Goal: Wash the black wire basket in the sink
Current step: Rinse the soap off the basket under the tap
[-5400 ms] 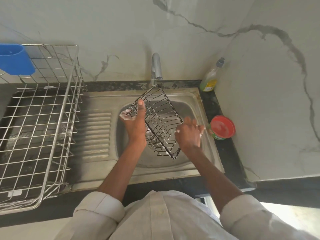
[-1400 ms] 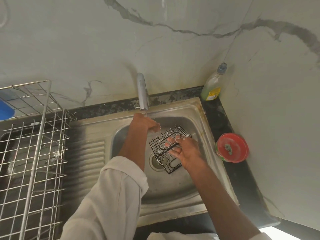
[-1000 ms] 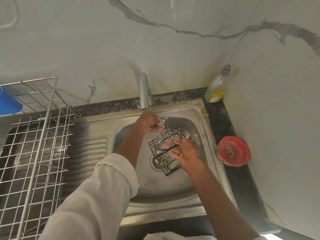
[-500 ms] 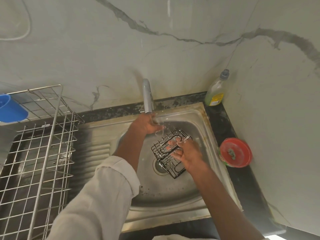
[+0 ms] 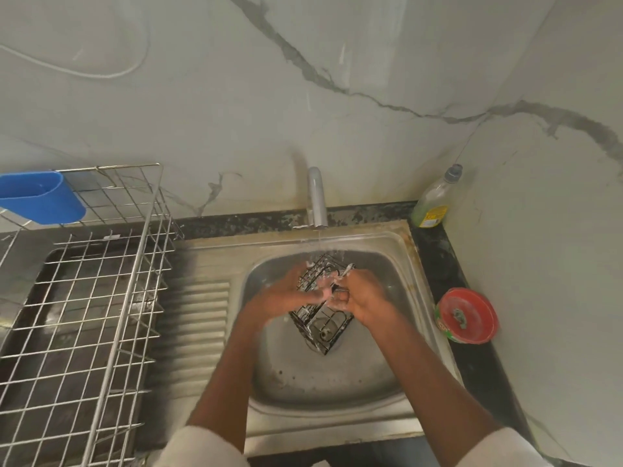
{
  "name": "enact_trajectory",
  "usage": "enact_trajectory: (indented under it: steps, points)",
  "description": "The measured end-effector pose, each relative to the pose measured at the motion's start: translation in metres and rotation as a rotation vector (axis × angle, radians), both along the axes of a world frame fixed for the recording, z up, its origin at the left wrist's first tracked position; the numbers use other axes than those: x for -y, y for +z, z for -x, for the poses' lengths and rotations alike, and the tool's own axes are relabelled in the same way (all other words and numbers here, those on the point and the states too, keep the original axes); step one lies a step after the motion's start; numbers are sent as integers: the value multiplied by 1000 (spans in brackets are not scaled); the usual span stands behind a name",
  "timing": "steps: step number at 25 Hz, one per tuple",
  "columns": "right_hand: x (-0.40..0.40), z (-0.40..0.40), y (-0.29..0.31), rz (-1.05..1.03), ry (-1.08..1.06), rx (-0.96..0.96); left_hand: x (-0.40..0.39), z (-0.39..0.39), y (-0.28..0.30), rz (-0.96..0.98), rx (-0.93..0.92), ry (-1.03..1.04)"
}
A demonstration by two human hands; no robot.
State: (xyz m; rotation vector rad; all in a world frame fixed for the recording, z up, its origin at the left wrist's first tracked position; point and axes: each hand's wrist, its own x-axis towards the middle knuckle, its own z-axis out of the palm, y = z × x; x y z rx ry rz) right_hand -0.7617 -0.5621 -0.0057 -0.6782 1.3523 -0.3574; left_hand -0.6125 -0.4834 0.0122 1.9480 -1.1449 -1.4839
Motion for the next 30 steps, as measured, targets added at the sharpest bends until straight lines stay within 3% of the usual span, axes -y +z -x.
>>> enact_trajectory:
  steps: [2,4,7,9,11,13,15,18,20,23,25,27,30]
  points:
    - [0,-11,1,-7,59,9,-14,-9,-16,-11,-25,-71]
    - [-1,-24,2,18,177,-36,-15,-17,-35,-11,115,0]
    - [13,-45,3,290,398,-325,-22,-27,-45,-70,99,142]
    - [33,-59,7,436,405,-423,-26,-35,-46,-131,5,234]
    - [54,-72,4,264,204,-158,-28,-40,-49,-132,-30,274]
    - [71,-81,-1,-120,-101,214,-27,-45,-49,-132,-23,289]
    - [85,-86,-9,-419,-399,457,-24,-51,-52,-140,0,276]
    - [89,-92,-7,-542,-581,634,-23,-56,-52,-143,39,251]
    - [80,-92,-8,-328,-362,443,-21,-56,-55,-148,76,245]
    - [67,-85,-24,407,323,-205,-18,-52,-54,-132,125,186]
    - [62,-76,-23,851,638,-429,-16,-50,-57,-119,163,107]
    - [67,-66,-22,1085,847,-529,-12,-47,-56,-123,191,38]
    - [77,-54,-21,1031,1079,-377,-2,-46,-49,-106,275,-54]
